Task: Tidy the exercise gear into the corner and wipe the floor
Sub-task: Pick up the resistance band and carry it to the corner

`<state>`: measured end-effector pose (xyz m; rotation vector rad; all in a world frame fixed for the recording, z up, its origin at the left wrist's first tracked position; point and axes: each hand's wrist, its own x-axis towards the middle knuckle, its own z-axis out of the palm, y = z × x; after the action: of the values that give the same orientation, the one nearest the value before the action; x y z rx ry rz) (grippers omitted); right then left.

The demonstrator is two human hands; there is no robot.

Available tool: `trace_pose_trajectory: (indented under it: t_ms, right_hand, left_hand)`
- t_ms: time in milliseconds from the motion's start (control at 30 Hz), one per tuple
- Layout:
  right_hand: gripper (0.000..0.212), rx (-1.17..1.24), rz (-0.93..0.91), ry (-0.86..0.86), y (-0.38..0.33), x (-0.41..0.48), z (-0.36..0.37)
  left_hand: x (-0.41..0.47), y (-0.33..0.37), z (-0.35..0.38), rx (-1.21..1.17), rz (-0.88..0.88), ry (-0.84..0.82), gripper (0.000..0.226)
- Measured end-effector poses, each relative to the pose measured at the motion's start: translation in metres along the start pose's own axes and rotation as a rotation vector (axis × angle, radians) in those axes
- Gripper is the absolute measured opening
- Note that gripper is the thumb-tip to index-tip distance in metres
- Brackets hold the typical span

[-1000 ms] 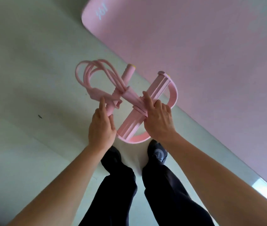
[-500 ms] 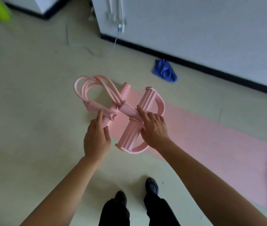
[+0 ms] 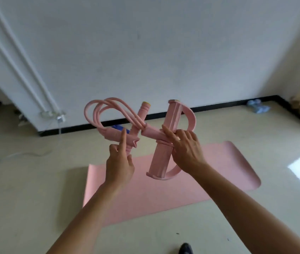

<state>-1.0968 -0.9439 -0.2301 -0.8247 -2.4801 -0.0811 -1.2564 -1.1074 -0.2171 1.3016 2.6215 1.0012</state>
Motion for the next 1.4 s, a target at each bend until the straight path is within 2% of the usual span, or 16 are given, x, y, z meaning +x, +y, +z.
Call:
trace_pose_trajectory:
  t_ms: [167, 367, 633, 767, 933, 1133, 1400]
  right_hand:
    - [0.087, -0.139, 0.12, 0.108, 0.096, -0.04, -0.08]
    - [0.081, -0.235, 0.305, 0.159, 0.25, -0.115, -0.144]
    - [0.079, -0.308, 0.413, 0.043, 0.447, -0.179, -0.199]
    - [0.08, -0.266, 0.445, 0.045, 0.525, -0.168, -0.208]
    - [0.087, -0.212, 0.462, 0.014, 0.626, -0.134, -0.186]
    - [0.087, -0.27, 0.456, -0.004, 0.772, -0.056, -0.154]
    - [0.091, -0.315, 0.468, 0.001, 0.952, 0.021, -0.158]
  left_hand:
    - [0.006, 0.112, 0.052, -0.1, 0.246, -0.09, 0.09]
    - [-0.008, 0.263, 0.141, -0.176, 0.423, -0.15, 0.079]
    - [-0.015, 0.449, 0.275, -0.284, 0.382, -0.27, 0.072]
    - [0.01, 0.511, 0.322, -0.355, 0.369, -0.281, 0.066]
    - [0.068, 0.569, 0.398, -0.432, 0.379, -0.27, 0.053]
    - [0.18, 0.654, 0.504, -0.496, 0.341, -0.239, 0.048]
    - [0.314, 0.788, 0.604, -0.468, 0.42, -0.282, 0.046]
